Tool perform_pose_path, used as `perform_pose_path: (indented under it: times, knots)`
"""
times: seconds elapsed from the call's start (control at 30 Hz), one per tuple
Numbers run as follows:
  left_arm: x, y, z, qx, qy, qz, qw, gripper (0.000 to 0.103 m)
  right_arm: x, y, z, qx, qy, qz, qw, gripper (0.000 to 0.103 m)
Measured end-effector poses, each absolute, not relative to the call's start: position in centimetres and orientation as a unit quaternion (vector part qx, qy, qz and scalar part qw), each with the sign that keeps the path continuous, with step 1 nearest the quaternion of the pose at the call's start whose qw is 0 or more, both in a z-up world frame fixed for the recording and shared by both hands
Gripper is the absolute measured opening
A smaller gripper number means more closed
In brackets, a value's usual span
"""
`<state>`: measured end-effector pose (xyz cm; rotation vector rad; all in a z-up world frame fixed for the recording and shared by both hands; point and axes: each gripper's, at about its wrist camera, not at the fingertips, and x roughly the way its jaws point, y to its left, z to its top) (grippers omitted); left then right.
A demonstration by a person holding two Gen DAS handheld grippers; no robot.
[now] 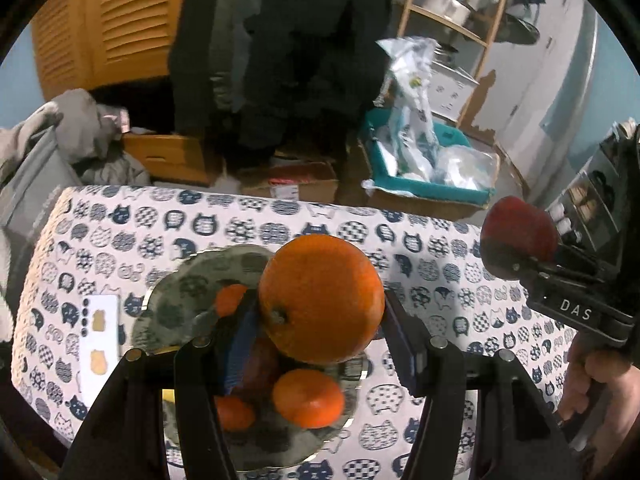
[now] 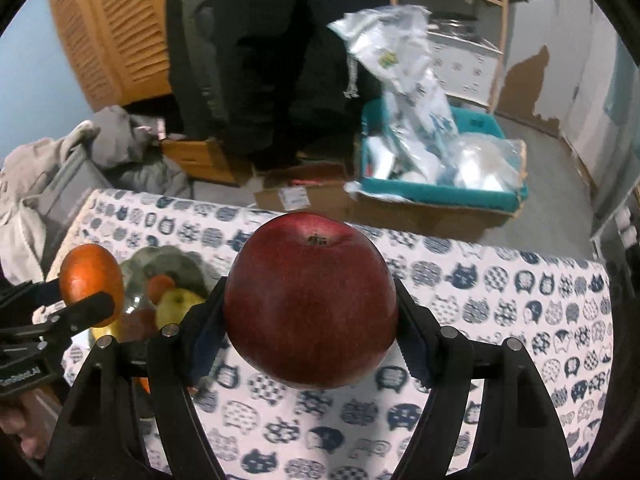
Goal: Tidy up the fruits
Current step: 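Carry the orange with the left tool while the right tool carries the apple to the bowl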
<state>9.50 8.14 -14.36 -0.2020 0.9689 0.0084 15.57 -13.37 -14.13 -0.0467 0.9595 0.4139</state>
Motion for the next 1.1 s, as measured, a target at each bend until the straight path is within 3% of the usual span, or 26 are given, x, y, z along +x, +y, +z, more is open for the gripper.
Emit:
perform_pose_path:
  times: [0.47, 1.1]
  knots:
    - [7.8, 15.7, -15.6, -0.124, 0.462, 0.061, 0.876, 0.062, 15.3, -3.9, -13.8, -0.044, 0.456, 0.272, 0.846, 0.075]
    - [9.5, 21.2, -23.1, -0.183, 0.526, 0.090, 0.826, 0.062, 16.9, 5.7, -19.9, -0.076, 0.523, 0.332, 0.781, 0.075]
